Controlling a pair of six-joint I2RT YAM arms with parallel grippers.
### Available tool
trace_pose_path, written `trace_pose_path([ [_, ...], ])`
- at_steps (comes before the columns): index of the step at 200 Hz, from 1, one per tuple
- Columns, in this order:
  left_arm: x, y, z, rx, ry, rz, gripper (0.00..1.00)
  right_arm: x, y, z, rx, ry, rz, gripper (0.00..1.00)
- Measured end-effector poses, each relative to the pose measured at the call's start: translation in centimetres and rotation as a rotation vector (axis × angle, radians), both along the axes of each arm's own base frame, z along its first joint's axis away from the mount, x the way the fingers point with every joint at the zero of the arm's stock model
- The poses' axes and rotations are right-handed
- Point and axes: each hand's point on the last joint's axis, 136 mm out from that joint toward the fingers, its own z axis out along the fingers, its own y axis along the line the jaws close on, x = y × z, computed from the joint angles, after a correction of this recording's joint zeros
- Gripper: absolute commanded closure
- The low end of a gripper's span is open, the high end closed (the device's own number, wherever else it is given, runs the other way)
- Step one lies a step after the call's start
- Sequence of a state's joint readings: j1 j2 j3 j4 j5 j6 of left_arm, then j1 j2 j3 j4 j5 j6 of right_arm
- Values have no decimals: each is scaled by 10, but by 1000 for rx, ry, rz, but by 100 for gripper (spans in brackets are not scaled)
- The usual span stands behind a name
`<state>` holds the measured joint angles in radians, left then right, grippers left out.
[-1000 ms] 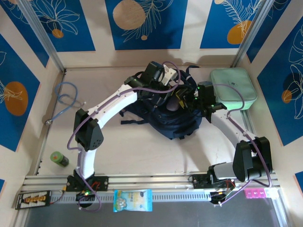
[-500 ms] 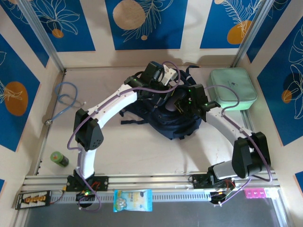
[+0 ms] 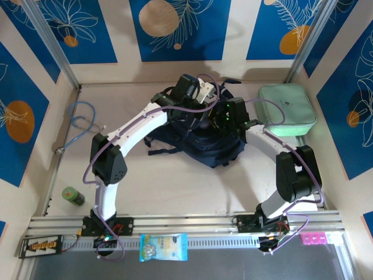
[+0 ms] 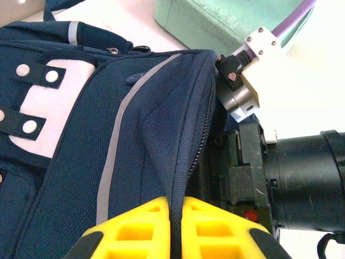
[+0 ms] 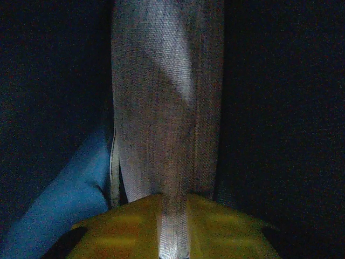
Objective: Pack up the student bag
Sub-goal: Place the glasses case in the student bag, then close the student bag at the center of the table.
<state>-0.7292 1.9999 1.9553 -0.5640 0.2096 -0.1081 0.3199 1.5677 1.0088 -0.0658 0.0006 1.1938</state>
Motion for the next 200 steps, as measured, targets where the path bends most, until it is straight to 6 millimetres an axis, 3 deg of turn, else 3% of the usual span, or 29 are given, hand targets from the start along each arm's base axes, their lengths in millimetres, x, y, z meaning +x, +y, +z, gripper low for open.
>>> trace_pose_path([
  [23,-2,-2,1,-12,9,-10,79,-18,-11,6,6,-14,-12,68],
  [53,-5,-10,6,-48,-4,-56,33,-47,-42,38,-11,-80,-68,60],
  [83,-14,-4,-8,-68,32,-60,14,-72,-81,54,-59,-99,-144,55],
  [114,-20,27,-33,-101,126,13,14,-97,-104,49,-130,-68,-183,47],
  [169,19,118,-94,-250,425,363,35,-105,-104,29,-171,-7,-143,28],
  [200,25,125,-115,-304,545,435,45,-104,-92,16,-190,23,-85,24],
])
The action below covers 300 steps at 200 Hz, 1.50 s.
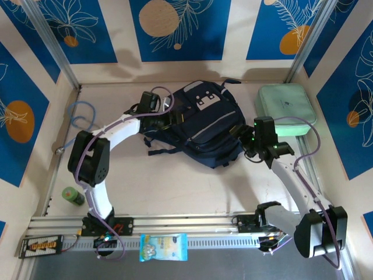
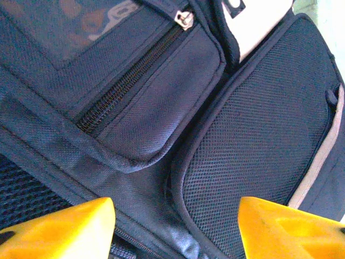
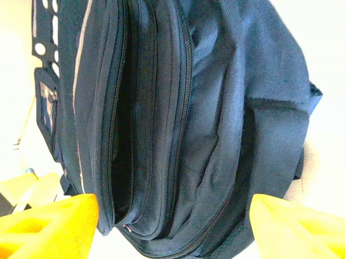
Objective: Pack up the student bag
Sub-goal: Close the student bag at the center of the table, then rotate the student bag at the center of the table.
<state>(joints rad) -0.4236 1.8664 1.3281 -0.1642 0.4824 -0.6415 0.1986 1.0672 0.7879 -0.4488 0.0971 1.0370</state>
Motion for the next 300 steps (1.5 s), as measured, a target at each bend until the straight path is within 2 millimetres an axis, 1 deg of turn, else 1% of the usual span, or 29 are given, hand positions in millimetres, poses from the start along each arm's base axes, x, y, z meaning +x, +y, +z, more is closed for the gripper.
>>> trace_pose_path([
  [24,0,-4,-11,-20,47,0,55,-1,12,-9,-21,29,53,24],
  [48,-1,-6,-24,-20,84,-6,59,1,21,-13,-43,47,98,27],
  [58,-2,-7,-27,-20,90,-12,59,3,24,-13,-51,51,110,28],
  [106,-6,-18,-23,-59,101,-62,65,9,34,-15,-75,58,159,31],
  [127,-8,-24,-23,-74,110,-82,68,11,36,-20,-87,69,174,38],
  [140,-10,-27,-25,-80,119,-93,70,11,37,-23,-94,79,182,44],
  [153,-10,-30,-26,-85,125,-99,73,12,37,-26,-101,86,188,47],
  [164,-10,-32,-27,-89,130,-104,74,12,37,-28,-105,90,195,47],
  [176,-11,-34,-27,-94,134,-109,78,13,38,-30,-108,94,201,47],
  [186,-11,-34,-27,-97,135,-114,79,13,38,-32,-112,97,207,47],
  [207,-10,-36,-27,-98,139,-120,84,18,41,-37,-113,106,225,44],
  [221,-11,-36,-28,-97,144,-123,91,23,42,-40,-117,109,241,43],
  [238,-12,-37,-28,-100,149,-125,100,31,45,-43,-119,114,261,44],
  [275,-12,-38,-25,-126,157,-119,100,40,47,-53,-139,142,293,55],
  [300,-17,-36,-15,-169,148,-89,100,46,48,-59,-160,160,322,60],
])
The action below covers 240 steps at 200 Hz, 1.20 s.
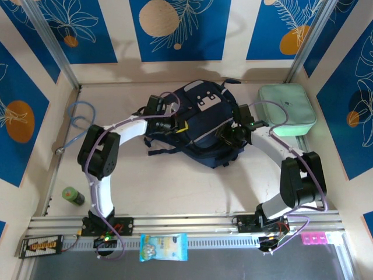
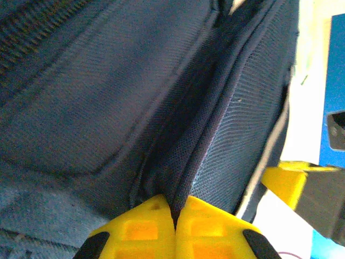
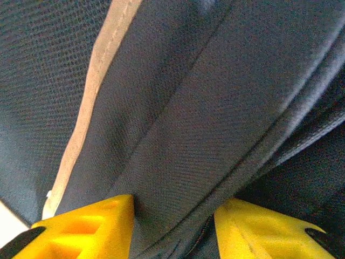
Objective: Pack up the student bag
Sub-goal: Rotate the student bag at the center of the table, then zip the student bag at the center of the table.
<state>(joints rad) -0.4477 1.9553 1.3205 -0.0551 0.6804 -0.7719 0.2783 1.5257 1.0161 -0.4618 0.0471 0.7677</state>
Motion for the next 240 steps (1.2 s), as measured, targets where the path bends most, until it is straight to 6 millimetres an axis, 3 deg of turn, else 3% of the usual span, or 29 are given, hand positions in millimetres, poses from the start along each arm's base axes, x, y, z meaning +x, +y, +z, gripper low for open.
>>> trace_pose_path([
  [31,-10,11,13,-24,-16,58,100,12,9,-5,-6,3,78,63],
  [73,-24,28,6,-43,46,140,100,34,21,-9,-6,-20,158,60],
  [103,-20,26,11,-91,74,184,100,38,19,7,-32,-69,166,49],
  [123,-15,24,17,-125,85,208,100,36,17,34,-50,-138,162,48],
  [147,-13,23,21,-148,104,228,100,23,30,78,-36,-256,187,48],
  [164,-11,22,24,-166,117,242,100,2,50,89,-27,-292,231,50],
  [209,-8,21,31,-202,136,266,100,-55,109,54,-97,-253,361,61],
  [240,-7,20,33,-212,140,272,100,-58,128,40,-137,-266,356,67],
])
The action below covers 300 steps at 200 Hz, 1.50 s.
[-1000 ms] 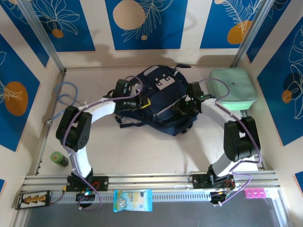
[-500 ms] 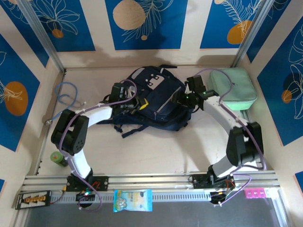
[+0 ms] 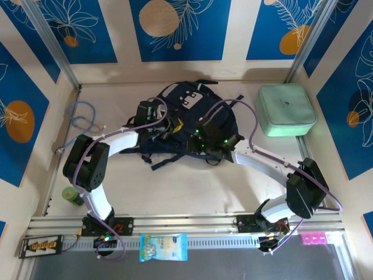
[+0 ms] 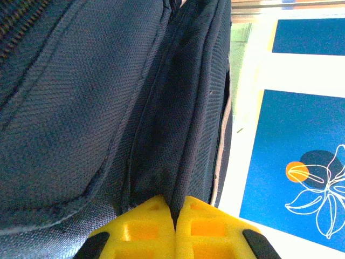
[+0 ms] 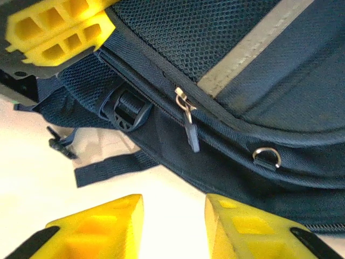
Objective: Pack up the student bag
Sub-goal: Zip the student bag at the center of the table.
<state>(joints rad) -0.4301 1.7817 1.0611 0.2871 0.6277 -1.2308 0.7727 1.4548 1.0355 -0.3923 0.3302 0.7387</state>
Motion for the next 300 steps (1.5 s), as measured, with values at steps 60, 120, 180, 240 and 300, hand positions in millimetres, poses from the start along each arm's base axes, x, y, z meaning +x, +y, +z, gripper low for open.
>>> trace_pose_path([
  [60,2,-1,3,-17,-1,7,100,17,4,-30,-81,-11,-72,69],
  [120,4,-2,5,-25,-11,9,100,26,5,-27,-102,-43,-97,74],
  [180,5,-3,7,-38,-11,8,100,36,7,-13,-86,-86,-120,77],
  [240,6,-4,8,-48,-13,8,100,46,5,-12,-120,-82,-181,79],
  [300,7,-5,7,-50,-19,8,100,53,-2,-16,-182,-63,-261,94],
])
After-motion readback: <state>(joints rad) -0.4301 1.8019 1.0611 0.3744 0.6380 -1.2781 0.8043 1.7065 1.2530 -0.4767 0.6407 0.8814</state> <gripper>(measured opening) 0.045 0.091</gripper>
